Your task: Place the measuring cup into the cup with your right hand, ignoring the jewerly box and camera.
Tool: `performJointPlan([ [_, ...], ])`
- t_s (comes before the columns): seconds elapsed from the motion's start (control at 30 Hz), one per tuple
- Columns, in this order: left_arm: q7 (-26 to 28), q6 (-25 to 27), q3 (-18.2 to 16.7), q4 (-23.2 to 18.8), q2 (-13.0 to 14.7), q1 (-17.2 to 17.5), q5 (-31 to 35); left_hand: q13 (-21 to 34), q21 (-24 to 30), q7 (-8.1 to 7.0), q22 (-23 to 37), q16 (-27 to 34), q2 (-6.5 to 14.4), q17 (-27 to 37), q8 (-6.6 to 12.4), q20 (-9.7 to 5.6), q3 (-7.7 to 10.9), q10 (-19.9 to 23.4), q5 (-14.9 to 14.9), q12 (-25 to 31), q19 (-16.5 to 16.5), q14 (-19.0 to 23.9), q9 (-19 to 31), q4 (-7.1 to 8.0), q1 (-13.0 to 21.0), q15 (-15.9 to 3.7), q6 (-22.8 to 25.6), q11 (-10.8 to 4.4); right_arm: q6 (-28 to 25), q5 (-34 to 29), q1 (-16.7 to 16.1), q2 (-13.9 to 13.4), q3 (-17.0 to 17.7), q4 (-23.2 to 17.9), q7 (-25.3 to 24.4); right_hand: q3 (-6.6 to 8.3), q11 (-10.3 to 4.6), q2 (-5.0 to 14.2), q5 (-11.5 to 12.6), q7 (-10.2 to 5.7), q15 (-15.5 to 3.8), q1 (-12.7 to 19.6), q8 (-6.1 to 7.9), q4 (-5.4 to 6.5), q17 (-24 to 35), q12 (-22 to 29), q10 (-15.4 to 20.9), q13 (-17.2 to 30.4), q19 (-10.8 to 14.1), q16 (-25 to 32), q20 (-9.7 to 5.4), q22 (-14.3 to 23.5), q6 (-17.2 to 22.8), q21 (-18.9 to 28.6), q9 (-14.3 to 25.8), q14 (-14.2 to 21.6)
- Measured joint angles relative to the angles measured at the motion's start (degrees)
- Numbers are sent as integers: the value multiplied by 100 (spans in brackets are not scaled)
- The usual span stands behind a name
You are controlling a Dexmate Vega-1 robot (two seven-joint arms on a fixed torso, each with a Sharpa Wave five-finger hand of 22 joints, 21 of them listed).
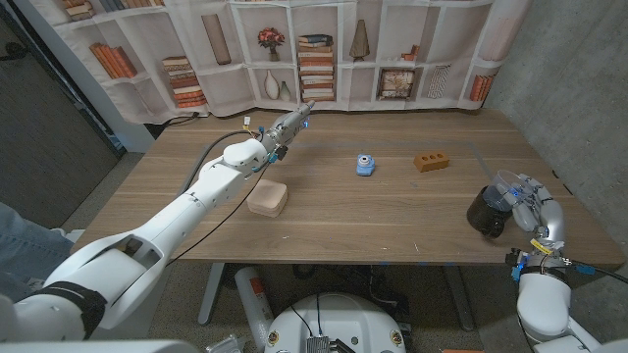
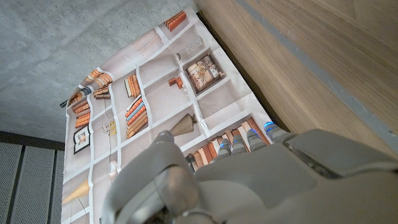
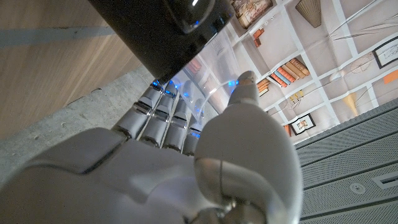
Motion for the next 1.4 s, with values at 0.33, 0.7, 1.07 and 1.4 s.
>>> performJointPlan([
  [0.33, -44, 0, 37, 135, -59, -67, 6, 0, 0, 0, 0, 0, 23, 0, 0, 0, 0, 0, 0, 0, 0, 0, 0, 0, 23, 0, 0, 0, 8, 81, 16, -57, -69, 64, -81, 0, 31, -1, -6, -23, 29, 1, -23, 0, 0, -58, -33, -1, 0, -27, 0, 0, -24, -21, -2, -57],
  [0.7, -87, -3, 94, 290, -150, -149, 29, 0, 0, 0, 0, 0, 23, 0, 0, 0, 0, 0, 0, 0, 0, 0, 0, 0, 23, 0, 0, 0, 82, 150, -41, -103, -100, 116, -145, -42, 125, -229, -8, -144, 50, -226, -167, 280, -1, -199, -361, 11, -233, -147, 16, 1, -146, -151, 1, -386],
  [1.07, -137, -43, 118, 370, -194, -182, 33, 0, 0, -31, 0, 0, 23, 0, 0, 0, 0, 0, 0, 0, 0, 0, 0, 0, 23, 0, 32, 0, 112, 156, -142, -177, -108, 88, -126, -178, 269, -395, 53, -298, 78, -516, -361, 378, -41, -420, -891, 17, -615, -317, 39, 1, -298, -321, -15, -1049],
  [1.4, -172, -53, 130, 439, -222, -195, 34, 0, 0, -31, 0, 0, 23, 0, 0, 0, 0, 0, 0, 0, 0, 0, 0, 0, 23, 0, 31, 0, -21, 129, -181, -271, -108, -10, -43, -337, 333, -560, 177, -379, 134, -762, -553, 458, -111, -593, -1198, -53, -878, -316, 50, 1, -569, -444, -94, -1366],
])
